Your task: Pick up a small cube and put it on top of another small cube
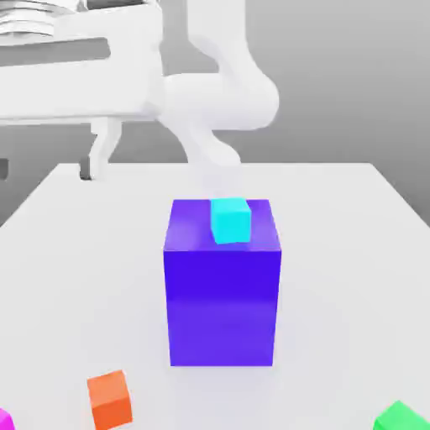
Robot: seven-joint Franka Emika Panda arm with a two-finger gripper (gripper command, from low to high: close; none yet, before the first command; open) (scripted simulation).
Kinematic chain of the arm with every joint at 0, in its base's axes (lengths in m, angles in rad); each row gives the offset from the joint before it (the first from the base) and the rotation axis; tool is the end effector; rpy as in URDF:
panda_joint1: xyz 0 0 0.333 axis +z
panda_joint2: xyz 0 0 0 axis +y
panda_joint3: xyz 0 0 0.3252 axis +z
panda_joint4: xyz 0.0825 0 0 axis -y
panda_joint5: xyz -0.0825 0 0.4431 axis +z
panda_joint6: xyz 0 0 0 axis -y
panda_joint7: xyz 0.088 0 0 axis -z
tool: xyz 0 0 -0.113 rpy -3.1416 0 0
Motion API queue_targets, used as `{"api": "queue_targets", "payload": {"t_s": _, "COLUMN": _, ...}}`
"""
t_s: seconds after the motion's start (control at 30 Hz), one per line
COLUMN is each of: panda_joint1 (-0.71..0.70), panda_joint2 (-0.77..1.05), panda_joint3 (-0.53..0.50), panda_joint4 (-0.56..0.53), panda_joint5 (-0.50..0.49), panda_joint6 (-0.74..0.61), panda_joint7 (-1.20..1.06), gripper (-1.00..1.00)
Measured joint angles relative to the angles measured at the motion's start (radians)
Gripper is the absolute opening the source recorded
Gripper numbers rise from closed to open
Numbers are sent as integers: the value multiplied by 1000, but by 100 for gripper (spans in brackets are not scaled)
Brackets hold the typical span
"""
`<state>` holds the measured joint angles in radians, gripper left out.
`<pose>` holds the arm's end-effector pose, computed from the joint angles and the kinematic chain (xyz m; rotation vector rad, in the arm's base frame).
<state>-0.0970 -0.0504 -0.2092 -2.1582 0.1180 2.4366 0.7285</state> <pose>0.5805 -0.1836 0.4270 -2.4976 1.5545 -0.4433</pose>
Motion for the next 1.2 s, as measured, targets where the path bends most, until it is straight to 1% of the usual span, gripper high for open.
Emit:
{"api": "queue_targets", "payload": {"t_s": 0.23, "panda_joint1": -74, "panda_joint2": 256, "panda_joint3": -24, "panda_joint4": 49, "panda_joint5": 60, "panda_joint6": 44, "panda_joint7": -38, "gripper": 0}}
{"api": "queue_targets", "payload": {"t_s": 0.47, "panda_joint1": -154, "panda_joint2": 509, "panda_joint3": -44, "panda_joint4": 96, "panda_joint5": 97, "panda_joint6": 91, "panda_joint7": -60, "gripper": 0}}
{"api": "queue_targets", "payload": {"t_s": 0.6, "panda_joint1": -191, "panda_joint2": 654, "panda_joint3": -18, "panda_joint4": 130, "panda_joint5": 136, "panda_joint6": 171, "panda_joint7": -86, "gripper": 0}}
{"api": "queue_targets", "payload": {"t_s": 0.63, "panda_joint1": -200, "panda_joint2": 686, "panda_joint3": -8, "panda_joint4": 138, "panda_joint5": 146, "panda_joint6": 194, "panda_joint7": -93, "gripper": -100}}
{"api": "queue_targets", "payload": {"t_s": 0.83, "panda_joint1": -204, "panda_joint2": 702, "panda_joint3": -3, "panda_joint4": 142, "panda_joint5": 153, "panda_joint6": 205, "panda_joint7": -98, "gripper": -100}}
{"api": "queue_targets", "payload": {"t_s": 1.0, "panda_joint1": -167, "panda_joint2": 577, "panda_joint3": -39, "panda_joint4": 110, "panda_joint5": 109, "panda_joint6": 113, "panda_joint7": -75, "gripper": -100}}
{"api": "queue_targets", "payload": {"t_s": 1.2, "panda_joint1": -20, "panda_joint2": 508, "panda_joint3": 74, "panda_joint4": 76, "panda_joint5": 10, "panda_joint6": 88, "panda_joint7": -182, "gripper": -100}}
